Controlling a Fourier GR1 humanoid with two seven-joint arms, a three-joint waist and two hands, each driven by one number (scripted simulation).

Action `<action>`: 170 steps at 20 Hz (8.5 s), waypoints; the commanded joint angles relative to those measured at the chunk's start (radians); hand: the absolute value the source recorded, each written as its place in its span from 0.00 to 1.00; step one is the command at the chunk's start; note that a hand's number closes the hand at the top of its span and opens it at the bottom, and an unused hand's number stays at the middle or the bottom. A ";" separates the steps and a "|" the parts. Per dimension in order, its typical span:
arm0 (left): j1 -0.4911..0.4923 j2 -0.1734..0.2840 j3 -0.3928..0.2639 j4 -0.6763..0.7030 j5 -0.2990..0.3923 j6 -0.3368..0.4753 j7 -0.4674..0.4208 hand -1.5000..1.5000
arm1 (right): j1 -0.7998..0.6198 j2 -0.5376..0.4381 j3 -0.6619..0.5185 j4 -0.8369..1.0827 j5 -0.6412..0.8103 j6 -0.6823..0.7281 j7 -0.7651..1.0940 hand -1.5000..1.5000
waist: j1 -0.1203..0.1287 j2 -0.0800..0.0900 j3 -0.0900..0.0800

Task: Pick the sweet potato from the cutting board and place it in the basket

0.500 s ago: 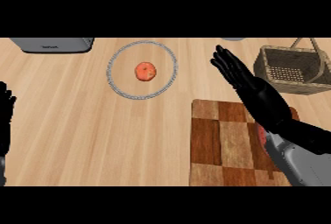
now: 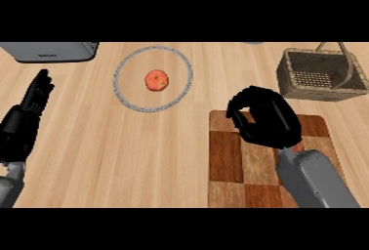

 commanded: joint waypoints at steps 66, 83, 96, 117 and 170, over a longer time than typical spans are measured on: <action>-0.039 -0.171 0.157 0.009 -0.196 -0.259 0.012 0.50 | -0.105 -0.389 0.112 0.205 1.042 0.658 0.352 0.00 | 0.029 -0.003 -0.007; -0.083 -0.299 0.153 -0.054 -0.325 -0.256 0.114 0.50 | -0.004 -0.274 -0.002 0.196 1.211 0.686 0.294 0.00 | 0.024 -0.005 -0.007; 0.003 -0.310 0.227 -0.054 -0.321 -0.352 0.034 0.50 | 0.030 -0.246 -0.095 0.254 1.318 0.694 0.212 1.00 | 0.026 -0.006 -0.007; -0.046 -0.320 0.257 -0.063 -0.309 -0.361 0.054 0.50 | -0.066 -0.796 -0.396 0.741 1.395 0.247 -0.378 1.00 | 0.038 0.025 0.006; -0.062 -0.338 0.229 -0.042 -0.355 -0.374 0.047 0.50 | -1.010 -0.805 -0.334 1.035 1.256 0.722 -0.242 1.00 | 0.068 0.009 -0.006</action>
